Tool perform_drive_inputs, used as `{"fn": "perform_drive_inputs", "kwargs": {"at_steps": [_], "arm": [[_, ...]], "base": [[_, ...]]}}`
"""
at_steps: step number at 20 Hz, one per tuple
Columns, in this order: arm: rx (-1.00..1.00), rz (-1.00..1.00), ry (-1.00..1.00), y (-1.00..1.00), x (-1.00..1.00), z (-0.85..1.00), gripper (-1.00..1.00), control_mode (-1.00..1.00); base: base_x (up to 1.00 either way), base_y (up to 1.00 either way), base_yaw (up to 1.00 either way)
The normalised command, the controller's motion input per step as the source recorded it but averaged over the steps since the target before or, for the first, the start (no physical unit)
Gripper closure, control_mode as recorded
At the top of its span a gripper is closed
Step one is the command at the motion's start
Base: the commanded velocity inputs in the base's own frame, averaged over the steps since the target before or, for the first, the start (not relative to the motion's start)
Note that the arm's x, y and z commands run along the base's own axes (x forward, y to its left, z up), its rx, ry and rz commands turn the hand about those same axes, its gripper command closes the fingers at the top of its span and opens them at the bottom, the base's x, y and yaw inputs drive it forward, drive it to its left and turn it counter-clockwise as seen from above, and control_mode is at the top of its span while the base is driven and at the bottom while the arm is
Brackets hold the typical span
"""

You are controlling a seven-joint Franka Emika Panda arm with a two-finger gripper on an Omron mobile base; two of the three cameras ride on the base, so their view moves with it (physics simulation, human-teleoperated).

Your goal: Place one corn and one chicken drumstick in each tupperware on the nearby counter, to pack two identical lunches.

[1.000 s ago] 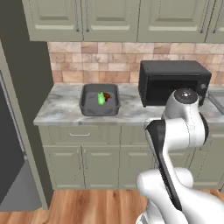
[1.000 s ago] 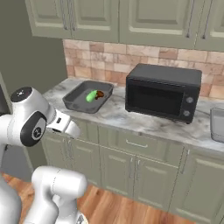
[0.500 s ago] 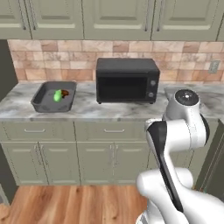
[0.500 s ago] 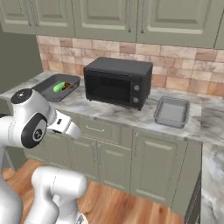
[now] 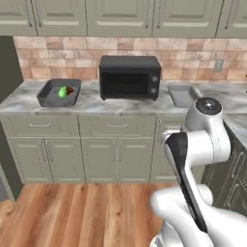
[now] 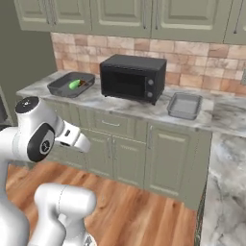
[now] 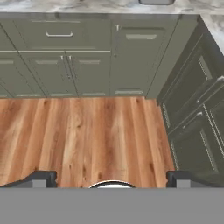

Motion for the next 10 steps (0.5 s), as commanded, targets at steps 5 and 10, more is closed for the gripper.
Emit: {"fn": "perform_drive_inputs", "kwargs": {"at_steps": [5,10], "arm": [[0.0,0.0,0.0,0.0,0.0,0.0,-1.0,1.0],[0.0,0.0,0.0,0.0,0.0,0.0,-1.0,1.0]], "base": [[-1.0,0.74,0.0],[-1.0,0.63,0.0]]}}
